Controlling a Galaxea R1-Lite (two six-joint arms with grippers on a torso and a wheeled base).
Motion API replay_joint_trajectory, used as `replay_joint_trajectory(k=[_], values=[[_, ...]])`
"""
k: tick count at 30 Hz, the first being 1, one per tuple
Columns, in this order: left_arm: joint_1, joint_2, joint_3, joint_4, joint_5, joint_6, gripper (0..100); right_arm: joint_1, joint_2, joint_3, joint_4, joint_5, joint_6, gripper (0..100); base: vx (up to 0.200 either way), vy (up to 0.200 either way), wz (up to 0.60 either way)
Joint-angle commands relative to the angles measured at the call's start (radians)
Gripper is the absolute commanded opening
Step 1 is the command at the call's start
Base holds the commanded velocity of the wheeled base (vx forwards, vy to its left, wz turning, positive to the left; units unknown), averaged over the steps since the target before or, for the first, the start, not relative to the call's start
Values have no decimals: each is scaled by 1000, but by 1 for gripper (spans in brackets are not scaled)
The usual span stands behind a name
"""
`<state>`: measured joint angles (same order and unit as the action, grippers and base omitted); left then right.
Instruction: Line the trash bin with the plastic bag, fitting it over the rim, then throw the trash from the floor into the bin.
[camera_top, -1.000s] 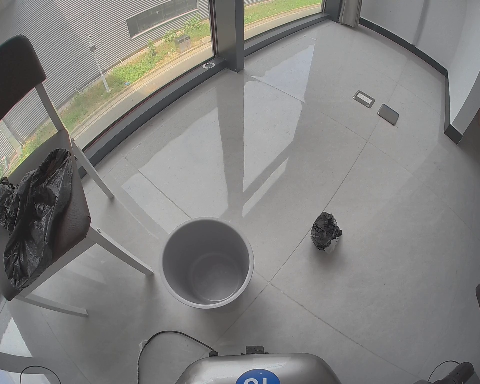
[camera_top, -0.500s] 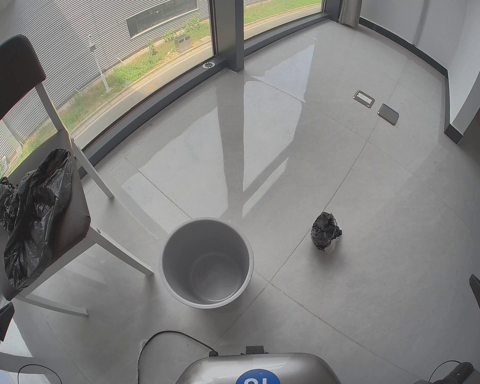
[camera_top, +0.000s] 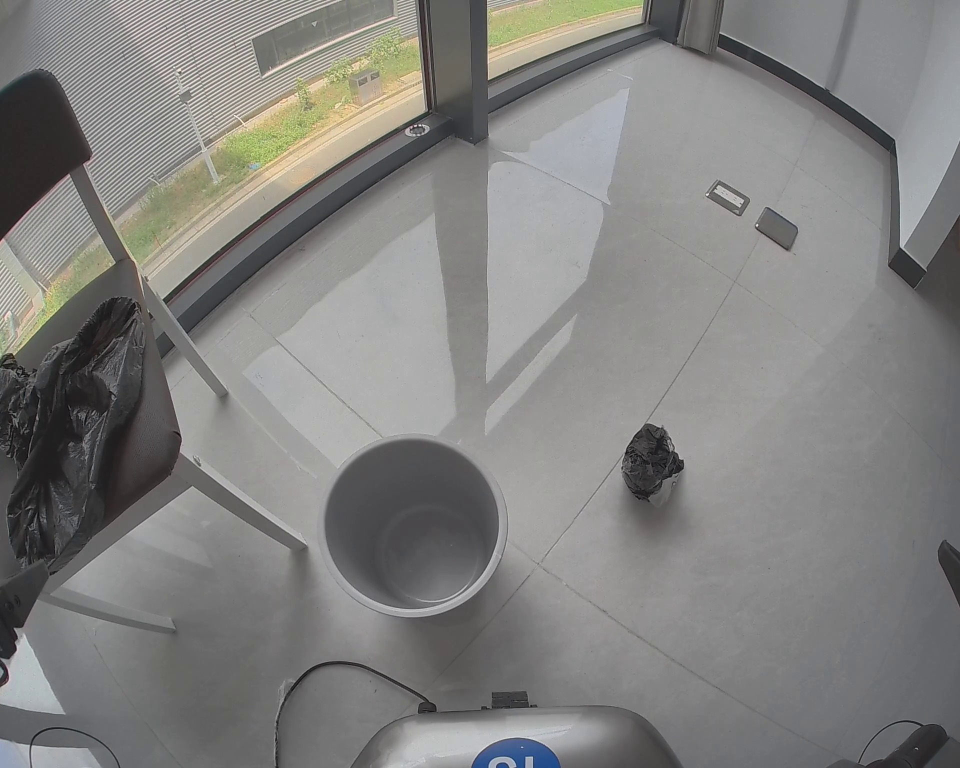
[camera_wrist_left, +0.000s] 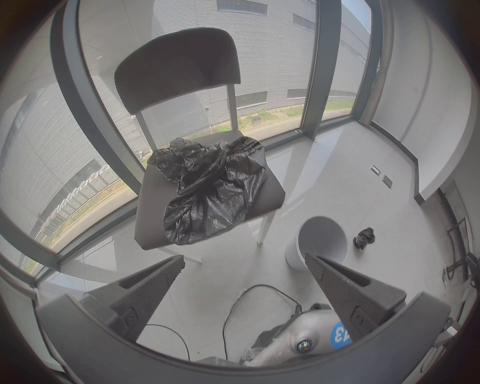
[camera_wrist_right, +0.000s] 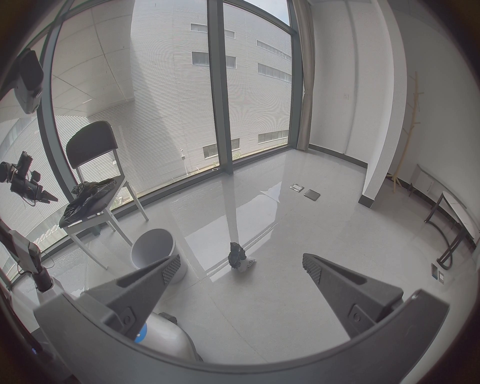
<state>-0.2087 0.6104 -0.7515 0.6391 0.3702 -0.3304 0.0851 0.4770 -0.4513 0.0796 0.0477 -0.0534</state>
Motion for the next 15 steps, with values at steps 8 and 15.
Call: replay_joint_trajectory(k=[8, 15], values=[[178, 75, 98, -147, -5, 22, 100, 1, 26, -15, 3, -5, -14, 100, 0, 0, 0], [315, 259, 84, -363, -22, 64, 100, 1, 45, -29, 5, -14, -34, 100, 0, 0, 0]])
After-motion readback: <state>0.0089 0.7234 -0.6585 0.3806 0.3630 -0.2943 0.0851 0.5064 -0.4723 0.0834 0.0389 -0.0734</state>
